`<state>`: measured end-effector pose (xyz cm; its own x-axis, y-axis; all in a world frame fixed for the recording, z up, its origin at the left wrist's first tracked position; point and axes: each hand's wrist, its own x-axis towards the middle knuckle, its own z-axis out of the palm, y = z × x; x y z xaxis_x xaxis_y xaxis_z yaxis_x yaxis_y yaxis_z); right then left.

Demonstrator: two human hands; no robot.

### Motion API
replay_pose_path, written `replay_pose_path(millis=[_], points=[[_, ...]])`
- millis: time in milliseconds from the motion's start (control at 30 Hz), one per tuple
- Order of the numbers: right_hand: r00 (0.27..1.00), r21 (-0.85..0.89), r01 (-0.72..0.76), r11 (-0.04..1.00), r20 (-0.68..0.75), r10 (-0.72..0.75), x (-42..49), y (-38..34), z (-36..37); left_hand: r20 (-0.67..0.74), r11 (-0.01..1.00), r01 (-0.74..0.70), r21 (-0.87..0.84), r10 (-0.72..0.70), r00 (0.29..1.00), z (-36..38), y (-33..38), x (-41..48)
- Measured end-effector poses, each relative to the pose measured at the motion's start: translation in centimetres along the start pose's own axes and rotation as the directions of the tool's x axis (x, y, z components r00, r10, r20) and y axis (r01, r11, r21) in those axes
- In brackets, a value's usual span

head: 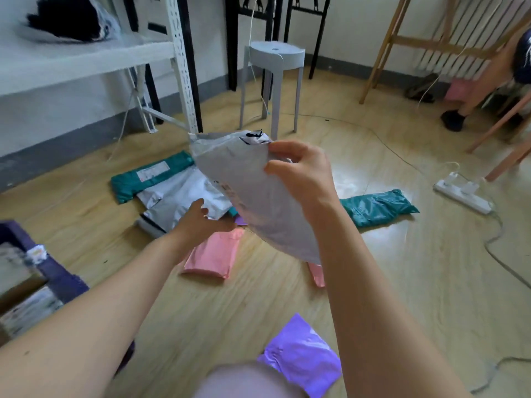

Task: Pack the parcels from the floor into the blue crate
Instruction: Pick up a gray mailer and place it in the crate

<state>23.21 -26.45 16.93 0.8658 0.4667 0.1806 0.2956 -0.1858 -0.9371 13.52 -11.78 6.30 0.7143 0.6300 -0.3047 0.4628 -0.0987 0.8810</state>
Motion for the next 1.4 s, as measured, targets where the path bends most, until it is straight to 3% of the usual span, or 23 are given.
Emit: replay_pose_path(millis=[133,333,467,667,867,967,1033,1167,1300,1400], points=[[0.977,0.233,-0.032,0.972,0.211,-0.018,-1.1,-4.7,3.2,-0.059,0.996,0.003,-0.092,-0.008,0.998,-5.9,-1.7,-2.8],[0.902,0.396,-0.09,0.914,0.422,-0.094,-2.1,-9.7,8.0,-0.099,0.933,-0.054,-0.355,0.02,0.995,-13.2,-3.6,-7.0],[0.872,0.461,-0.104,0.881,0.469,-0.142,-3.3,-13.0,11.3,-0.152,0.844,-0.102,-0.526,0.024,0.988,-18.3,-4.3,-10.2],[0.81,0.579,-0.137,0.804,0.532,-0.245,-6.1,-18.3,16.5,-0.233,0.828,-0.184,-0.53,0.067,0.97,-24.6,-5.0,-15.2],[0.81,0.691,-0.165,0.704,0.502,-0.302,-8.3,-21.3,22.9,-0.432,0.759,-0.318,-0.568,0.054,0.9,-29.9,-6.1,-19.7],[0.779,0.712,-0.204,0.672,0.534,-0.33,-10.0,-21.5,26.1,-0.562,0.745,-0.376,-0.551,0.002,0.827,-32.7,-7.6,-21.8],[0.743,0.686,-0.224,0.692,0.58,-0.335,-11.2,-21.1,27.9,-0.625,0.741,-0.394,-0.544,-0.044,0.779,-34.8,-9.0,-23.3],[0.668,0.44,-0.148,0.886,0.705,-0.239,-13.5,-18.1,32.0,-0.705,0.772,-0.371,-0.516,-0.137,0.696,-37.9,-12.5,-25.8],[0.447,0.125,-0.148,0.981,0.893,-0.046,-16.5,-12.4,37.1,-0.663,0.799,-0.198,-0.568,-0.301,0.686,-39.4,-16.8,-28.1],[0.343,-0.033,-0.166,0.986,0.935,0.089,-19.7,-8.3,40.5,-0.657,0.788,-0.134,-0.601,-0.392,0.644,-40.0,-19.7,-29.3]])
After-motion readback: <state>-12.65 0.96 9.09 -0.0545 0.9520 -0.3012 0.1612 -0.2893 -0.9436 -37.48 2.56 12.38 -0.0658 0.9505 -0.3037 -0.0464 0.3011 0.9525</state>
